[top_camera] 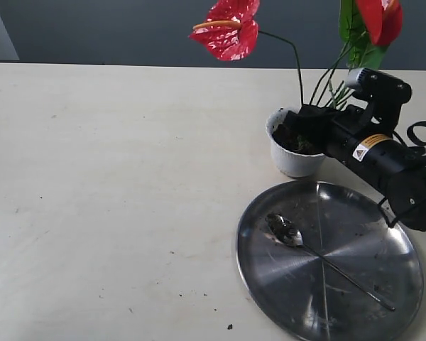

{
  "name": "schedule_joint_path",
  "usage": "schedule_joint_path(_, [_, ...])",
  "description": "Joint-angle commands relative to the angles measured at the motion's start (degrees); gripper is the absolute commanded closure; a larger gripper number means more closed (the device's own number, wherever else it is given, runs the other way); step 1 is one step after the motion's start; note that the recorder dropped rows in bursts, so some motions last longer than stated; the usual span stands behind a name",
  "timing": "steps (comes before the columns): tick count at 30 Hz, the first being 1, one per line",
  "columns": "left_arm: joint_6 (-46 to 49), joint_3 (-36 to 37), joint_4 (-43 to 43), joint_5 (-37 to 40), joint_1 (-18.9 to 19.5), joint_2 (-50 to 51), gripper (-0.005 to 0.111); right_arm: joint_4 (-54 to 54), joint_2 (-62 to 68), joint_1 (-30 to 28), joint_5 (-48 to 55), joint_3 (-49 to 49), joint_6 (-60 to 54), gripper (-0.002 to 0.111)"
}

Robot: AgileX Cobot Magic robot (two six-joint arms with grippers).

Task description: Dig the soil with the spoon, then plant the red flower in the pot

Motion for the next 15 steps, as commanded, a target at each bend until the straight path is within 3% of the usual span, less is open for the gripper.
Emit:
schedule_joint_path(1, [0.0,-0.2,-0.2,-0.4,-0.1,0.3,0.105,0.7,1.3,-0.1,17.0,1.6,1.6,0.109])
schedule_joint_path(15, [0.0,-0.2,-0.2,-0.4,-0.1,0.3,0.105,1.1,2.9,-0.1,19.5,1.5,1.2,0.109])
